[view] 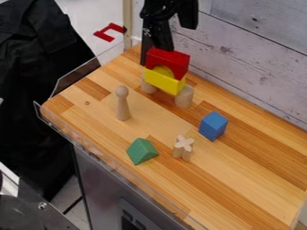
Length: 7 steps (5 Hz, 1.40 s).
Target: Placed the blue cuboid on top of the red arch
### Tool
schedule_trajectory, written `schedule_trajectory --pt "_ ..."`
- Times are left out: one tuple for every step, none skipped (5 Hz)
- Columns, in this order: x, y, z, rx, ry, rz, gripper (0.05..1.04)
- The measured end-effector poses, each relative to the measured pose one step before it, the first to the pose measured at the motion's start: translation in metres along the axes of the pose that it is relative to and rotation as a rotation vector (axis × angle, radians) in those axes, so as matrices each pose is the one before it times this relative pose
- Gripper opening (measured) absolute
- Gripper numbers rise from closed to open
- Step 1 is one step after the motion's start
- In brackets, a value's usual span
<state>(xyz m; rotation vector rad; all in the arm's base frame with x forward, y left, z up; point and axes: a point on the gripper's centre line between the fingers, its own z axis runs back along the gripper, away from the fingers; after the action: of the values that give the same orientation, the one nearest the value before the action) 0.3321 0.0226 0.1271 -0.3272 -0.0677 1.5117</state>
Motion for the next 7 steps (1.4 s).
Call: schedule_trajectory --pt "-0.01189 -0.00570 -0.00229 0.0165 0.0093 -0.0560 0.999" --pt "-0.00732 -0.00204 -0.00092 -0.0052 0.0030 -0.0254 0.999" --pt "-0.01134 -0.00150 -0.00342 0.0054 -0.0064 -0.0512 0.999" --pt "-0.00939 0.00175 -0.01734 0.0659 -0.0211 -0.0698 0.999" --pt "-0.01152 -0.00628 -0.00572 -0.0164 0.0044 -0.0302 0.999" --pt "-0.01131 0.00103 -0.01600 0.0410 0.0150 -0.0367 0.999" --pt "-0.00283 -0.00213 -0.00980 -0.0140 -0.0054 0.0173 0.999"
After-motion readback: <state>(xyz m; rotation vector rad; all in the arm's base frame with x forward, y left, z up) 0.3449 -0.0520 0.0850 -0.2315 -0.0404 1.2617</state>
